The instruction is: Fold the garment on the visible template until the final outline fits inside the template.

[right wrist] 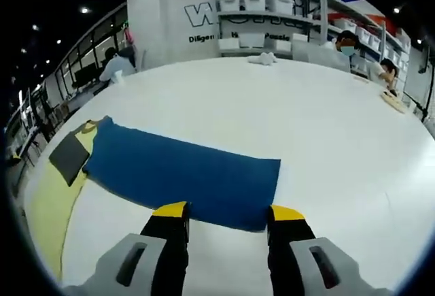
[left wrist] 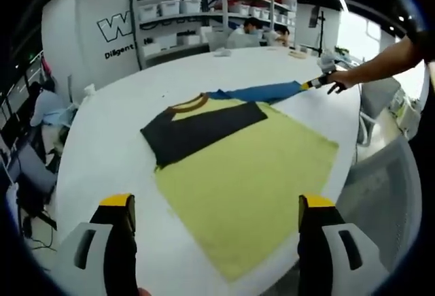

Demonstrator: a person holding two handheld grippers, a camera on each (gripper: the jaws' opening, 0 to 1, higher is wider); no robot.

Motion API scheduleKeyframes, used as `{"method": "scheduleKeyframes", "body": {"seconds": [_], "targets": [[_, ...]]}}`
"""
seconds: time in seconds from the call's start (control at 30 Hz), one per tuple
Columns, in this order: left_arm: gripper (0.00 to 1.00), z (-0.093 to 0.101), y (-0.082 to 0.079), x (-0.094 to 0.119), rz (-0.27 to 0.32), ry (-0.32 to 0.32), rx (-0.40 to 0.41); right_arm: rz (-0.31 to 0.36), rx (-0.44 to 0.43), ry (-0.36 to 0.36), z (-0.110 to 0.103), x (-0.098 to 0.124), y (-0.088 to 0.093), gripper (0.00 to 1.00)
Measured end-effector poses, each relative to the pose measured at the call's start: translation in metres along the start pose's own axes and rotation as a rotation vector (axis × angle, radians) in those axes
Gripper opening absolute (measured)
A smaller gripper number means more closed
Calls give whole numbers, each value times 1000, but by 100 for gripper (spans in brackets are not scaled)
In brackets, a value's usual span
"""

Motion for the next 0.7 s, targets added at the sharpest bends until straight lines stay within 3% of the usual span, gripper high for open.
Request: {"method": "scheduleKeyframes", "body": {"seconds": [0.1, 0.2, 0.33, 0.43, 0.47, 0.57, 0.67, 0.7], "targets": [[96, -2, 3, 3, -7, -10, 7, -13, -21, 22, 5, -4, 5, 39], [95, -2, 3, 4, -7, -15, 18, -10, -21, 67, 13, -3, 6, 31], [94, -2, 4, 4, -14, -16, 15, 14, -44, 65, 17, -5, 3, 27], [94, -4, 5, 2, -18, -8, 47, -34, 34, 104, 15, -4, 5, 20], [94, -5, 4, 2, -12, -8, 54, -12, 56, 91, 12, -6, 2, 17], [93, -4, 3, 2, -12, -6, 59, -23, 4, 92, 13, -6, 4, 16], [93, -3, 2, 3, -12, -8, 53, -48, 5, 88, 14, -7, 4, 0], [93, -3, 2, 3, -12, -8, 53, -58, -6, 76, 13, -7, 4, 0]]}}
Point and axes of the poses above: the point that each gripper's makers call its tool centre point, and the gripper's own axes: x roughly backward along the fingers, z roughly to its right, y roughly out of its underside, the point moved 5 cm from there along x, roughly backward along the fingers, and after that the axes turned 11 degrees about -z, right-handed, at the moved point
